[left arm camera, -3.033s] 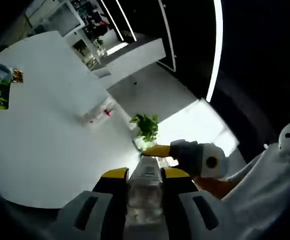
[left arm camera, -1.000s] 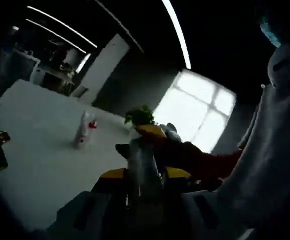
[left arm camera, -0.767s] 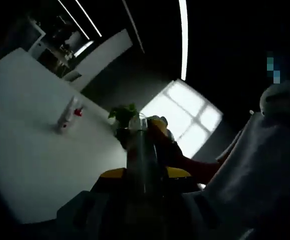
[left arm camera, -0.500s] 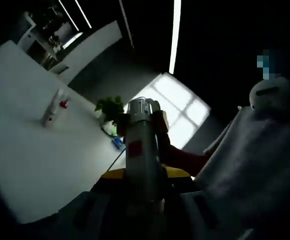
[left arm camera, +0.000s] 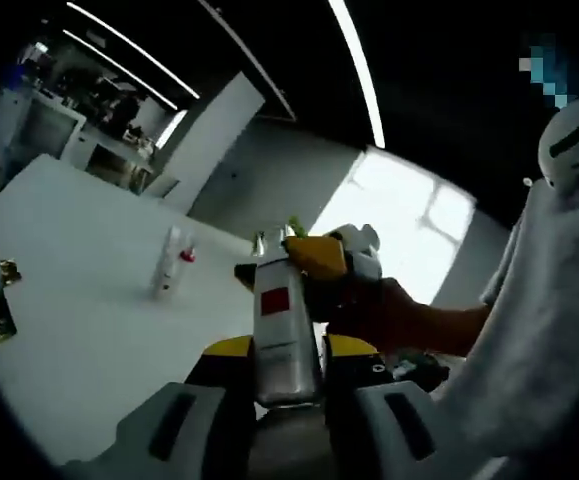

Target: Arrange the skincare products in the storage area until every visible bottle or jar stands upright without overlapping.

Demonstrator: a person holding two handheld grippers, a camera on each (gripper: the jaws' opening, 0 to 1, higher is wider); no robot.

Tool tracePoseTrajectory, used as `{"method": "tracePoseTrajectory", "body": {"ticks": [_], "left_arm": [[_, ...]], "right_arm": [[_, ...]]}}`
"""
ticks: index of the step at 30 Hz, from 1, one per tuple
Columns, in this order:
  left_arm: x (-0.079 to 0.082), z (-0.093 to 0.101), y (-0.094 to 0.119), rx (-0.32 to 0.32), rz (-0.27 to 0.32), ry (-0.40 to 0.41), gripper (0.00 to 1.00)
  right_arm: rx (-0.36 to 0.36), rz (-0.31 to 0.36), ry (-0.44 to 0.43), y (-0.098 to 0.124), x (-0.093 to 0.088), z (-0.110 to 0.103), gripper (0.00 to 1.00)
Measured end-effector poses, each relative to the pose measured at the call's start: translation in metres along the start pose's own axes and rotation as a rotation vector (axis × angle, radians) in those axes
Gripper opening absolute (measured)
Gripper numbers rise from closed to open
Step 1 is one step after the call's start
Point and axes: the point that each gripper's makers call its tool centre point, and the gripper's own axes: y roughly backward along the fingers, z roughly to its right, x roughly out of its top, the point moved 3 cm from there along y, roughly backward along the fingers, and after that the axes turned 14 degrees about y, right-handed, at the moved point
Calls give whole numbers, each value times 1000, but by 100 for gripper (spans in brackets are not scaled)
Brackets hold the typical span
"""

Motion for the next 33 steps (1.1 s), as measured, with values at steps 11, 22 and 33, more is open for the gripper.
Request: {"method": "tracePoseTrajectory", "body": {"ticks": [11, 22, 33], "left_arm": [[-7, -8, -3, 232, -127, -413, 21], [-21, 7, -1, -22, -139, -59, 23], [-30, 31, -1, -213, -166, 94, 22]], "right_arm": [[-73, 9, -167, -2, -20, 9, 18], [170, -148, 160, 3, -13, -21, 14], [441, -250, 306, 10, -12, -57, 14]]}}
